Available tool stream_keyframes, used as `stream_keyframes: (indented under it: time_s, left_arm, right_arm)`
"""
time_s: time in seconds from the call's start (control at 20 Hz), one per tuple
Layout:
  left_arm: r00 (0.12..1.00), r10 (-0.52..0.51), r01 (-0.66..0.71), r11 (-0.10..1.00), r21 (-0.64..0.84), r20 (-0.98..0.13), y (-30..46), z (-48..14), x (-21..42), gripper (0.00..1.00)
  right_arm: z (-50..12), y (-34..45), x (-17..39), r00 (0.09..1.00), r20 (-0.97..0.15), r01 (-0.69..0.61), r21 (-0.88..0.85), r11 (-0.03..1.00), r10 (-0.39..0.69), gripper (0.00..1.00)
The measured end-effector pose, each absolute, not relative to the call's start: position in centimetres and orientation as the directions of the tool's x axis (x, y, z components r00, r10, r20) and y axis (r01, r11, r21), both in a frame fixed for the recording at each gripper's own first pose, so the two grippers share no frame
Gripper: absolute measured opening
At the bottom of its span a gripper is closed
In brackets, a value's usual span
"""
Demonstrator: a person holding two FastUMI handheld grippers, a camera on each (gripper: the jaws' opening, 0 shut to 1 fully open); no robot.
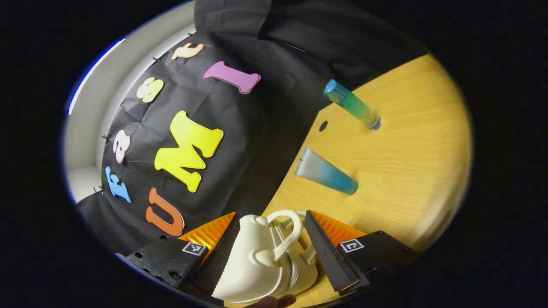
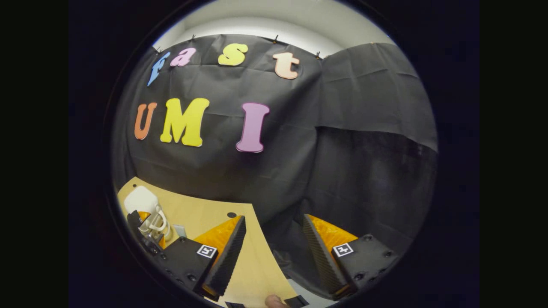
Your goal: First open the suitcase, pack the skin care products into it, and then close the suitcase.
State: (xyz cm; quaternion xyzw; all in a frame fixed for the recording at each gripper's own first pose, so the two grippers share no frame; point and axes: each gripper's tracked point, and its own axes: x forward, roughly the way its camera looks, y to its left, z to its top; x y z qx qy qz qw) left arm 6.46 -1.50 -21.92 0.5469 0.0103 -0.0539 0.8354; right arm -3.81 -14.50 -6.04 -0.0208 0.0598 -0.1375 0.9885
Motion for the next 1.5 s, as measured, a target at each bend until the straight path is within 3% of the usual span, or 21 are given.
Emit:
stream_keyframes:
  time_s: [0.3,0.5,0.7,0.85,0.95,1.15,1.5]
  left_arm:
    - [0.995,0.000,0.099,0.260,0.960,-0.103,-0.3,-24.0,8.6,0.95]
    - [0.994,0.052,0.089,0.194,0.977,-0.101,1.2,-24.2,10.3,0.86]
    - [0.986,0.100,0.119,0.159,0.980,-0.136,2.1,-25.1,10.7,0.61]
    - [0.983,0.112,0.129,0.150,0.980,-0.147,2.1,-25.1,10.6,0.35]
    - [0.981,0.114,0.140,0.144,0.980,-0.157,2.2,-24.8,10.8,0.23]
    - [0.980,0.096,0.157,0.174,0.972,-0.175,2.2,-24.2,10.9,0.07]
    - [0.977,0.078,0.164,0.299,0.940,-0.196,3.5,-20.1,10.9,0.04]
  right_arm:
    - [-7.2,-15.5,-3.1,0.947,-0.153,0.279,-0.043,0.959,-0.282,0.80]
    - [-8.0,-14.9,-2.1,0.946,-0.179,0.266,-0.052,0.963,-0.271,0.80]
    - [-8.6,-13.4,-0.9,0.943,-0.211,0.252,-0.055,0.966,-0.258,0.80]
    - [-9.0,-11.6,-0.2,0.943,-0.232,0.234,-0.054,0.971,-0.240,0.80]
    - [-9.1,-10.4,0.1,0.943,-0.238,0.221,-0.068,0.973,-0.231,0.80]
    - [-9.2,-8.3,0.5,0.945,-0.247,0.198,-0.085,0.977,-0.213,0.80]
    - [-7.5,-5.2,1.0,0.963,-0.209,0.149,-0.098,0.984,-0.167,0.80]
